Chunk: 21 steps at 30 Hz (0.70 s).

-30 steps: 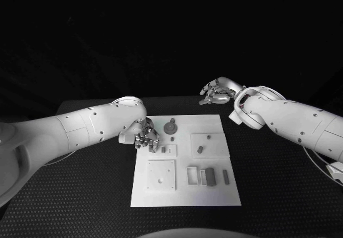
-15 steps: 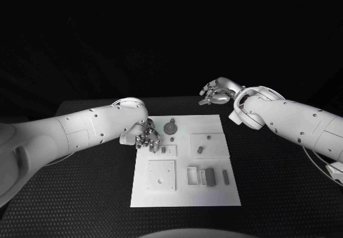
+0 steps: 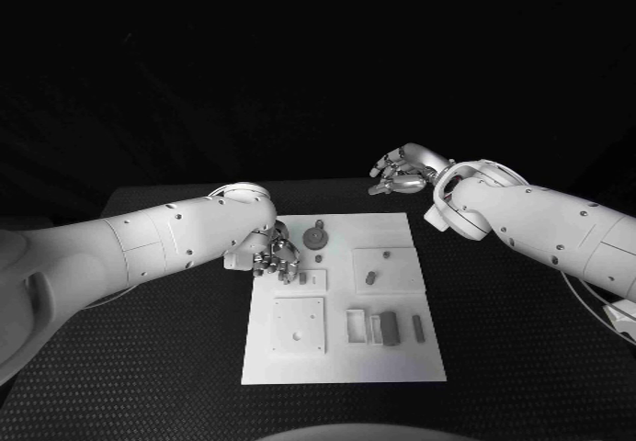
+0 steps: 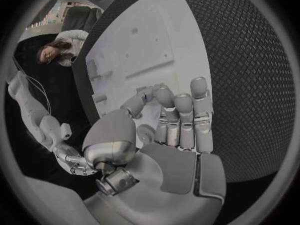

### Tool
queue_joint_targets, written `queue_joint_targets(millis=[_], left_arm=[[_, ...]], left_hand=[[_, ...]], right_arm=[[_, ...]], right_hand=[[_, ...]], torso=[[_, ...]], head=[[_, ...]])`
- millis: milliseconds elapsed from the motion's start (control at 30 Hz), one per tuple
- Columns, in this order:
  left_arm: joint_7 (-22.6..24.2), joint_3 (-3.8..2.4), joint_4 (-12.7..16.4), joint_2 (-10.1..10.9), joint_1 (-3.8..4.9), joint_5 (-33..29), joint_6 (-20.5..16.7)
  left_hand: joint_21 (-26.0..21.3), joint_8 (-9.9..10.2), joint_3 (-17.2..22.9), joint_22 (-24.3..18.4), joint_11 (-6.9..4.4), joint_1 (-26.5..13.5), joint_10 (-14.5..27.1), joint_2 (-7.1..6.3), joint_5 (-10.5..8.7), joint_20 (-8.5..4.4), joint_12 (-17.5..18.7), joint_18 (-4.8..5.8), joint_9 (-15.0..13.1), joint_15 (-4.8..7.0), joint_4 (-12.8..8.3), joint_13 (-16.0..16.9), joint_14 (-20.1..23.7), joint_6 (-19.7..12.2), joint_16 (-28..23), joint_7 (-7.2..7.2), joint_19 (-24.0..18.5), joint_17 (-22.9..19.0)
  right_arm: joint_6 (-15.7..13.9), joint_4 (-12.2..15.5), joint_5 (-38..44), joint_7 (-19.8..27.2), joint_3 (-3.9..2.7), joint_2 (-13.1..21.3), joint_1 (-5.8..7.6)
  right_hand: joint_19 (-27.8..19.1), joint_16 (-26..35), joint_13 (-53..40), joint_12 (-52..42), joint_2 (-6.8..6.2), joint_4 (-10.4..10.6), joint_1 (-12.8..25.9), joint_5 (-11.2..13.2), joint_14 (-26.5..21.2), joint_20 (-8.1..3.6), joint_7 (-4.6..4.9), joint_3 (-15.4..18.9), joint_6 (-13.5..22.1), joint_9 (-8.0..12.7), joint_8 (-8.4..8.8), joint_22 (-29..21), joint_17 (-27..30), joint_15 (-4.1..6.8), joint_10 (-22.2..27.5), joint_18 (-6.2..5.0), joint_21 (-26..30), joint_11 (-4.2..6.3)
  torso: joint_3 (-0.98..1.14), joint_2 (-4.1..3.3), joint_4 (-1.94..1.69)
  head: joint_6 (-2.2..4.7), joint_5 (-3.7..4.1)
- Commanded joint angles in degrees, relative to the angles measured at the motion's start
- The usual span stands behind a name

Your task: Assemble the parts on the task board

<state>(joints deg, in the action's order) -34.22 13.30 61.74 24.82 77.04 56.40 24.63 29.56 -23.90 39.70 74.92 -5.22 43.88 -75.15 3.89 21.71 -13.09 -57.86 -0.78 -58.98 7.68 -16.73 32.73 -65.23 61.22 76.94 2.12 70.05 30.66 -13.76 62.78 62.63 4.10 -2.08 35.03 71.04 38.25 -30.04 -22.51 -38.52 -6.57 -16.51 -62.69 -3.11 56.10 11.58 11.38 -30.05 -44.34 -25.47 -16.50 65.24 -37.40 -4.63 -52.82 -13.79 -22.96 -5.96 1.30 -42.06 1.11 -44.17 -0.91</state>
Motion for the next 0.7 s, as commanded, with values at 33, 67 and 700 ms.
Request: queue_joint_targets(millis=[33, 67, 700], left_arm=[[0.5, 0.34, 0.4, -0.2, -0.81, -0.1, -0.8], [0.4, 0.34, 0.4, -0.1, -0.81, 0.0, -0.8], [0.7, 0.35, 0.2, 0.7, -0.89, 0.8, 0.6]], left_hand=[[-0.3, 0.3, 0.2, 0.8, -0.83, 0.4, -0.3, 1.13, -0.35, -0.06, -0.1, -0.94, -1.3, -0.06, 0.7, 0.0, -0.5, 4.0, -0.1, -2.05, 0.2, -0.1], [-0.3, 0.3, 0.2, 0.8, -0.83, 0.4, -0.3, 1.13, -0.34, -0.06, -0.1, -0.94, -1.3, -0.06, 0.7, 0.0, -0.5, 4.0, -0.1, -2.05, 0.2, -0.1], [-0.5, 1.0, 0.5, 0.9, -0.87, 0.6, -0.4, 2.88, -0.61, 0.07, 0.1, -1.00, -1.4, -0.28, 0.2, 0.0, -0.6, 4.4, -0.1, -2.07, 0.1, 0.0]], right_arm=[[0.8, 0.1, 0.0, 0.6, -0.01, 0.0, -0.02], [0.8, 0.1, 0.0, 0.6, -0.01, 0.0, -0.02], [0.8, 0.2, 0.0, 0.6, -0.01, 0.1, -0.02]], right_hand=[[-0.5, 0.3, 0.1, 0.4, -0.05, -0.1, -0.7, 0.2, 0.0, 0.07, 0.66, 0.4, 0.4, 0.1, -0.23, 0.1, -0.1, -0.32, 0.1, 1.15, 0.3, -0.27], [-0.6, 0.3, 0.1, 0.4, -0.04, -0.1, -0.7, 0.2, 0.0, 0.07, 0.67, 0.4, 0.4, 0.1, -0.23, 0.1, -0.1, -0.33, 0.1, 1.16, 0.3, -0.28], [-0.7, 0.7, 0.1, 0.4, -0.05, -0.1, -0.8, 0.2, -0.1, 0.12, 0.68, 0.5, 0.5, 0.1, -0.24, 0.1, -0.4, -0.42, 0.2, 1.19, 0.5, -0.30]], torso=[[0.01, 0.02, 0.01], [0.00, 0.01, 0.00], [-0.05, -0.02, -0.04]], head=[[0.05, 0.01], [0.05, 0.01], [-0.10, -0.06]])
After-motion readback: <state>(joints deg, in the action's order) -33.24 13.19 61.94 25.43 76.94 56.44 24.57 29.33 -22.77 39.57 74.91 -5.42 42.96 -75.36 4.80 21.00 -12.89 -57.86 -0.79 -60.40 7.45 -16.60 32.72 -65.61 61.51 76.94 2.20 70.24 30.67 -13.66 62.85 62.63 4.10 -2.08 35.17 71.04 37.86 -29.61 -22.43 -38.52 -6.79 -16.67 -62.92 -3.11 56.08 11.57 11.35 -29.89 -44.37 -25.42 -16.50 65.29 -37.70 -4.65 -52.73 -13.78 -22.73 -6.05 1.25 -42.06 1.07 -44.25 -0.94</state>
